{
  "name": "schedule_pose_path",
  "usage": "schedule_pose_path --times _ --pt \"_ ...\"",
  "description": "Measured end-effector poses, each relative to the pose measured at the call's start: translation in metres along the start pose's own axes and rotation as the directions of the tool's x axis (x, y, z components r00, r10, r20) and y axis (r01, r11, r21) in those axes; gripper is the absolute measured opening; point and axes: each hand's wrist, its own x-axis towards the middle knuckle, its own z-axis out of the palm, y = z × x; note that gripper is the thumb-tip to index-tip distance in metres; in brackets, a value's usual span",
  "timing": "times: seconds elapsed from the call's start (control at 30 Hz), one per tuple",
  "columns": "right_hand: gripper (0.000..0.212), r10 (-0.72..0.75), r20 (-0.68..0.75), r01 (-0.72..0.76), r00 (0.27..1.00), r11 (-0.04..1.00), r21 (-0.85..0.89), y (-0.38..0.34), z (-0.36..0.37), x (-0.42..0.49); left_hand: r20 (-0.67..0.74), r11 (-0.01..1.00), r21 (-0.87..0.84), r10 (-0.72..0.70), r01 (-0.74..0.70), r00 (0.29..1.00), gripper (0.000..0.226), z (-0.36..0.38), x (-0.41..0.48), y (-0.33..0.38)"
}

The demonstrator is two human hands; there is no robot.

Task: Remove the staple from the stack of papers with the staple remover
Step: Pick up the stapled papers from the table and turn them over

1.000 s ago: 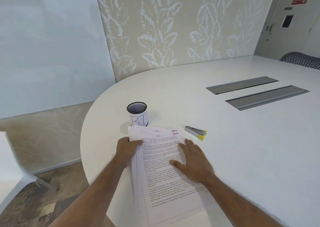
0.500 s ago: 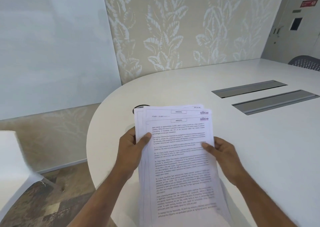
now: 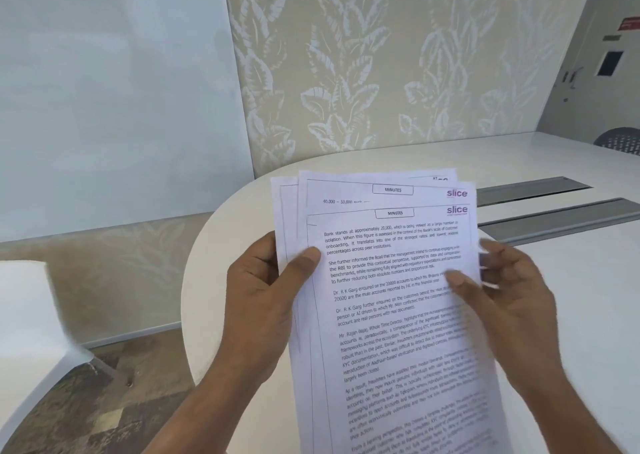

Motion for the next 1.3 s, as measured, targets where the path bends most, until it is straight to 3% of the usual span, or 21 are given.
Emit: schedule_pose_path --times 0.07,0.17,0.27,0.4,0.5,0.63,0.83,1.0,1.1,1.2,1.3 --pt "0.059 -0.179 -0.111 0.144 0.978 0.952 -0.269 -0.013 0.012 -0.007 -0.021 0.999 0.034 0.042 -0.042 0.999 0.027 0.009 -0.004 0.001" --pt "0.038 -0.313 0.012 0.309 0.95 0.926 -0.216 -0.037 0.037 -0.027 -0.064 0.982 0.157 0.116 -0.104 0.991 0.028 0.024 -0.013 -0.001" --pt "0.036 -0.228 0.218 0.237 0.949 0.971 -0.017 -0.061 0.059 -0.046 -0.06 0.943 0.277 0.209 -0.185 0.976 0.022 0.038 -0.023 -0.001" --pt "0.047 -0.134 0.306 0.103 0.942 0.988 0.114 -0.084 0.068 -0.053 0.0 0.84 0.387 0.412 -0.38 0.911 0.033 0.055 -0.032 0.003" --pt "0.03 -0.12 0.393 0.036 0.912 0.976 0.215 -0.097 0.066 -0.05 0.104 0.731 0.485 0.496 -0.48 0.862 0.049 0.064 -0.039 0.003" --pt "0.016 -0.086 0.321 0.018 0.943 0.978 0.207 -0.101 0.058 -0.045 0.208 0.657 0.539 0.502 -0.527 0.839 0.051 0.068 -0.042 0.007" --pt "0.021 -0.023 0.3 -0.041 0.954 0.978 0.206 -0.101 0.046 -0.039 0.246 0.591 0.625 0.472 -0.511 0.847 0.045 0.049 -0.031 0.023" --pt "0.015 0.005 0.344 -0.079 0.939 0.976 0.202 -0.096 0.041 -0.035 0.286 0.428 0.698 0.568 -0.574 0.772 0.031 0.037 0.005 0.049" --pt "0.017 0.047 0.381 -0.129 0.923 0.973 0.193 -0.091 0.042 -0.029 0.453 0.359 0.723 0.4 -0.59 0.797 0.039 0.036 0.034 0.061" --pt "0.016 0.072 0.4 -0.148 0.914 0.976 0.162 -0.082 0.043 -0.024 0.528 0.49 0.741 -0.005 -0.458 0.849 0.042 0.036 0.059 0.07" --pt "0.017 0.083 0.407 -0.155 0.909 0.977 0.146 -0.071 0.046 -0.021 0.561 0.529 0.755 -0.216 -0.387 0.799 0.05 0.031 0.078 0.069"
